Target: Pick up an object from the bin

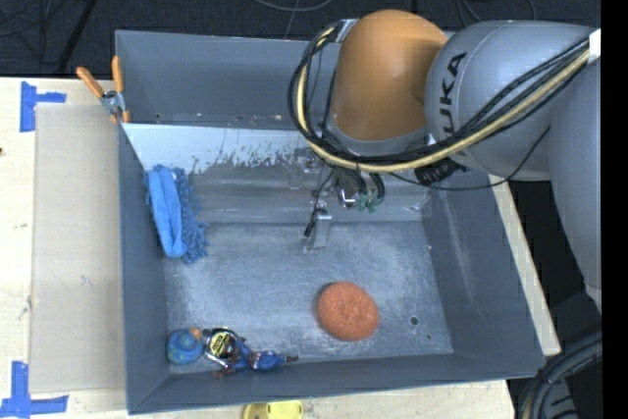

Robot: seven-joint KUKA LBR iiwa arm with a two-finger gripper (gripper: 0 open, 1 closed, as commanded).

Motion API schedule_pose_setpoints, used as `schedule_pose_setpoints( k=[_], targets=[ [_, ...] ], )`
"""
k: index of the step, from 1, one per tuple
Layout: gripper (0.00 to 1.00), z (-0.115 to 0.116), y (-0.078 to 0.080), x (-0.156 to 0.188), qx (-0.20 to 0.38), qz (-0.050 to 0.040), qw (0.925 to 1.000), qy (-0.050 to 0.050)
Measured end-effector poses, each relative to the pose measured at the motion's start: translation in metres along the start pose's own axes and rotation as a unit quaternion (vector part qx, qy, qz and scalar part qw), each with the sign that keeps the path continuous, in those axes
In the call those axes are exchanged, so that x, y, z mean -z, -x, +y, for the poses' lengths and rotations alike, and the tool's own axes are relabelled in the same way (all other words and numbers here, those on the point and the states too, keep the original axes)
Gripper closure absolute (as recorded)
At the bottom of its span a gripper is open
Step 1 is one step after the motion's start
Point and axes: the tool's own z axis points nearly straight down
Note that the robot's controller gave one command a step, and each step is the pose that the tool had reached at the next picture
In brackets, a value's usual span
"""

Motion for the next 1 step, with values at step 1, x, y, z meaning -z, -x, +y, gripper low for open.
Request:
schedule_pose_setpoints(
  k=[1],
  targets=[
    [0.00, -0.0005, 0.0016, 0.0052, -0.001, -0.0040, 1.0000, 0.000]
  ],
)
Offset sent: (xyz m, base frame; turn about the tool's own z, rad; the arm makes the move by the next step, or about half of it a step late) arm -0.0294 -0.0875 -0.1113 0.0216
